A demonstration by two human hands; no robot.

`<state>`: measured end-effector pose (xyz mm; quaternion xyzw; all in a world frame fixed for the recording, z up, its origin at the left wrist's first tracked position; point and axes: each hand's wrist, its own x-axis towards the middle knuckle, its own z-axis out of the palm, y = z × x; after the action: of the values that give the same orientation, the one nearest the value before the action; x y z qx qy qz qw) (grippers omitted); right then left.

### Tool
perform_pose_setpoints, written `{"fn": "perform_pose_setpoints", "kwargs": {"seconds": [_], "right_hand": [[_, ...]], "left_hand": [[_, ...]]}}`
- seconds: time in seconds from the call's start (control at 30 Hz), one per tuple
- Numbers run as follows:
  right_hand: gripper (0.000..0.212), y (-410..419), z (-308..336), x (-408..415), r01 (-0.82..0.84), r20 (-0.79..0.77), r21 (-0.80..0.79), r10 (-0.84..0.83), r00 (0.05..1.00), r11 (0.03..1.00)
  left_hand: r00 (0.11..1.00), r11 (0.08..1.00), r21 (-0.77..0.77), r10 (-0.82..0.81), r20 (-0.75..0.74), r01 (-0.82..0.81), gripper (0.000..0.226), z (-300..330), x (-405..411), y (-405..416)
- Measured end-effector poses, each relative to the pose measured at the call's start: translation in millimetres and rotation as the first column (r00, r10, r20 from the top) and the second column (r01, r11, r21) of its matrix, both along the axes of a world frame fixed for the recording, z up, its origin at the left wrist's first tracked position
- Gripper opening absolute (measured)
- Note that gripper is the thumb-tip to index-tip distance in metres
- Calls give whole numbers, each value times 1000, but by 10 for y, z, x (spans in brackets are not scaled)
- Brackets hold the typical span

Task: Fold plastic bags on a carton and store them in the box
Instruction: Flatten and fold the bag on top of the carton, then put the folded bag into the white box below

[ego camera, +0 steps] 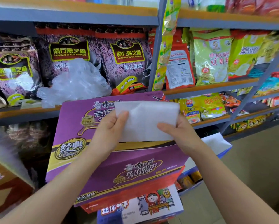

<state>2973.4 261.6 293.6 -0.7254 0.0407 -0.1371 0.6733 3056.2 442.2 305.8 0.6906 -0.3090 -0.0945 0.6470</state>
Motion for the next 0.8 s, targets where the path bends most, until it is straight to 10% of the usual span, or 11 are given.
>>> {"fn": "perform_pose_setpoints", "kwargs": {"seconds": [0.27,0.53,0.8], "right_hand": [[9,-831,118,-286,191,-40,211,-187,982,959],[78,-2752,-183,-482,93,-243,334,-10,970,938],[21,-4633,-1226,-156,313,-516,41,-248,820,949]], "left_hand": [[999,999,-47,28,44,-26,39,-77,-411,-1043],[1000,999,-45,-3,-27,2,36,-289,-745,-2767],[991,798,587,122,62,-135,27,-1652,-289,-4145]]}}
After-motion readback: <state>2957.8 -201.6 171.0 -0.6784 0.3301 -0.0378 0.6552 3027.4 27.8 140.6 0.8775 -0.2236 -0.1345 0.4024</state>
